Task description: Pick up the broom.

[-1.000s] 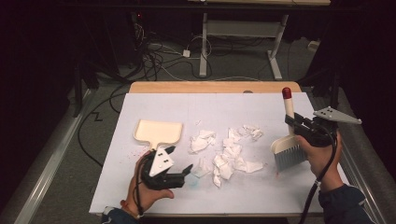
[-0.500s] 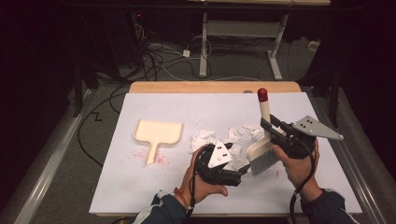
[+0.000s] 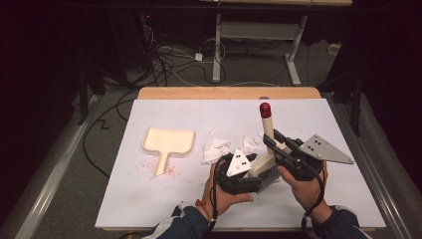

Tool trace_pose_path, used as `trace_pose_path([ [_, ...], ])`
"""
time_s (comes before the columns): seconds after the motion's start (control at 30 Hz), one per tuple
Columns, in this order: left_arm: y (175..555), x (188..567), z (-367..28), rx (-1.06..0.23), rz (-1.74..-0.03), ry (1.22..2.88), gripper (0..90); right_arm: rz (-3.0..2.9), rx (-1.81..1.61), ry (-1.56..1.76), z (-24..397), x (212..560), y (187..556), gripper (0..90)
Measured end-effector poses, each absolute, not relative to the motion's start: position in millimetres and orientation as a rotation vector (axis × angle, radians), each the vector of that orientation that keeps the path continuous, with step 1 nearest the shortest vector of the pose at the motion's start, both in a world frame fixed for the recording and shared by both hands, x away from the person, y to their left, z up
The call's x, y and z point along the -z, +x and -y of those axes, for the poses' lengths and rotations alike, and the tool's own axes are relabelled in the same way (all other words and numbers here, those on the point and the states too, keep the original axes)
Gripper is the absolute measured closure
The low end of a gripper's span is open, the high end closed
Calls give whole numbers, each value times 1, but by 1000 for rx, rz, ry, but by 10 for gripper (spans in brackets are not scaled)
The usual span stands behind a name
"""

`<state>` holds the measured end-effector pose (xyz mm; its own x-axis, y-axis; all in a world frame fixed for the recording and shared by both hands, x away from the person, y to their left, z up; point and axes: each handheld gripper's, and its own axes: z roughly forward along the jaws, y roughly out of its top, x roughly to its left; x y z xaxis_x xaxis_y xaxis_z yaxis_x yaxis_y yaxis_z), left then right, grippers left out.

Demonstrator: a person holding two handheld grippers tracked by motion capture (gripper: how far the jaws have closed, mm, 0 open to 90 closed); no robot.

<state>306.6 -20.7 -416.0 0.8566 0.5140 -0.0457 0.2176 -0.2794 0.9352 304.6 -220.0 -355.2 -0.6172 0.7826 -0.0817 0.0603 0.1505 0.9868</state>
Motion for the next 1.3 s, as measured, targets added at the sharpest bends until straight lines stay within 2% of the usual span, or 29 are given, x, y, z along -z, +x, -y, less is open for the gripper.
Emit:
trace_pose_path([
  [0.07, 306, 416, 19, -326, -527, 1864, 435, -1817, -1526, 797, 220, 354, 302, 717],
  [0.2, 304, 417, 15, -328, -487, 1863, 590, -1820, -1547, 800, 223, 353, 300, 716],
  [0.3, 307, 418, 10, -316, -474, 1895, 621, -1837, -1531, 804, 223, 353, 299, 713],
  [0.77, 309, 407, -34, -253, -346, 2037, 658, -2132, -1532, 514, 235, 352, 301, 625],
  [1.07, 303, 407, -46, -229, -280, 2082, 658, -2318, -1470, 352, 234, 370, 307, 449],
  [1.2, 302, 406, -50, -191, -241, 2091, 658, -2417, -1443, 264, 233, 381, 314, 397],
  [1.3, 303, 408, -51, -175, -217, 2094, 658, -2465, -1419, 212, 232, 388, 317, 391],
])
